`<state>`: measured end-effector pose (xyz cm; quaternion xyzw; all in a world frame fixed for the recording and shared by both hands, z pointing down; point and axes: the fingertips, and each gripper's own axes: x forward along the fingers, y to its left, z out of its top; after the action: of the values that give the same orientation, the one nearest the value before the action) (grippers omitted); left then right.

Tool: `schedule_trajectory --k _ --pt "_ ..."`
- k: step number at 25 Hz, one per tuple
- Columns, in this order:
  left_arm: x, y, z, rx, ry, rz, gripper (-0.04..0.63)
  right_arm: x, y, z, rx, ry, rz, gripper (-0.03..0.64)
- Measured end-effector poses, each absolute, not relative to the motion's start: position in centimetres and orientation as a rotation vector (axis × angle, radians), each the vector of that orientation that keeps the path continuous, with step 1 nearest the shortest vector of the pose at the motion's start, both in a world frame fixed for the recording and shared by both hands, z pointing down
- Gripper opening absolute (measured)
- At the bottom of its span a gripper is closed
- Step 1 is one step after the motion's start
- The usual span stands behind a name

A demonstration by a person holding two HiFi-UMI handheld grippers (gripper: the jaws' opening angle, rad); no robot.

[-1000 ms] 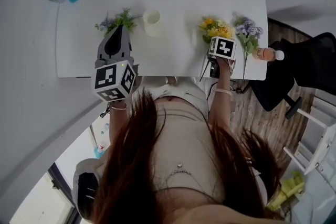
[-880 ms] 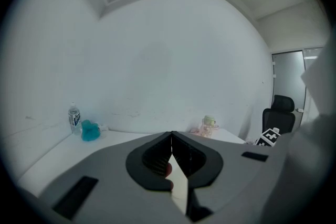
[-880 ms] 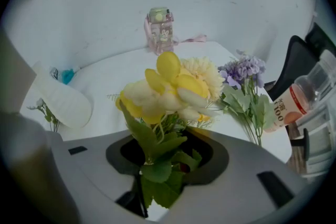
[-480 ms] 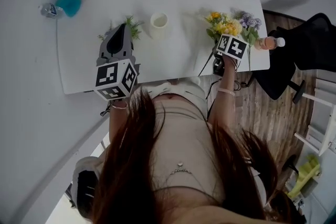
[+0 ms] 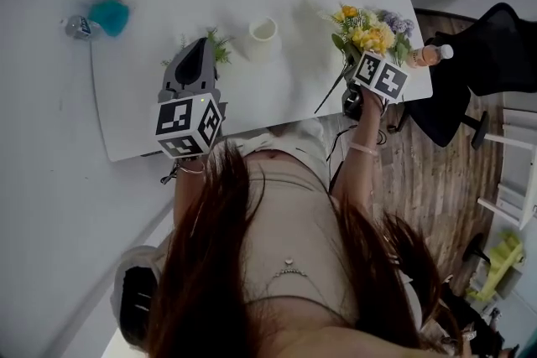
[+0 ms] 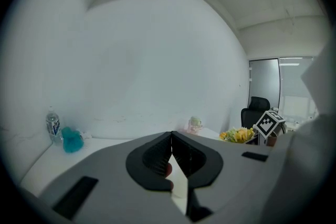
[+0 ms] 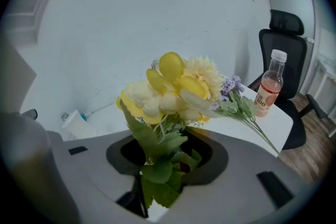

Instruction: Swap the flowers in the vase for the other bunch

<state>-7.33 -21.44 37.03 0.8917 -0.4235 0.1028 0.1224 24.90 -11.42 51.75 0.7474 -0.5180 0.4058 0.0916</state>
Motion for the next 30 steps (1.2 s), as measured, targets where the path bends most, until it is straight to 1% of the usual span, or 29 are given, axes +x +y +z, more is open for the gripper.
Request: schedule_trajectory --k 11,22,30 --pt "-9.4 -21.1 36.9 2.643 -1.134 0.273 0.005 21.8 -12.5 44.6 2.418 -1.698 1.063 0.179" --pt "-12.5 -24.1 37.4 2.619 -1.185 0.242 0.003 18.8 -16.8 40.5 2.425 -1.912 1.000 0.179" --pt "-13.3 -25.1 36.8 2.602 -1.223 0.226 0.003 18.1 -19.2 35.1 2.458 -2.103 0.885 0.179"
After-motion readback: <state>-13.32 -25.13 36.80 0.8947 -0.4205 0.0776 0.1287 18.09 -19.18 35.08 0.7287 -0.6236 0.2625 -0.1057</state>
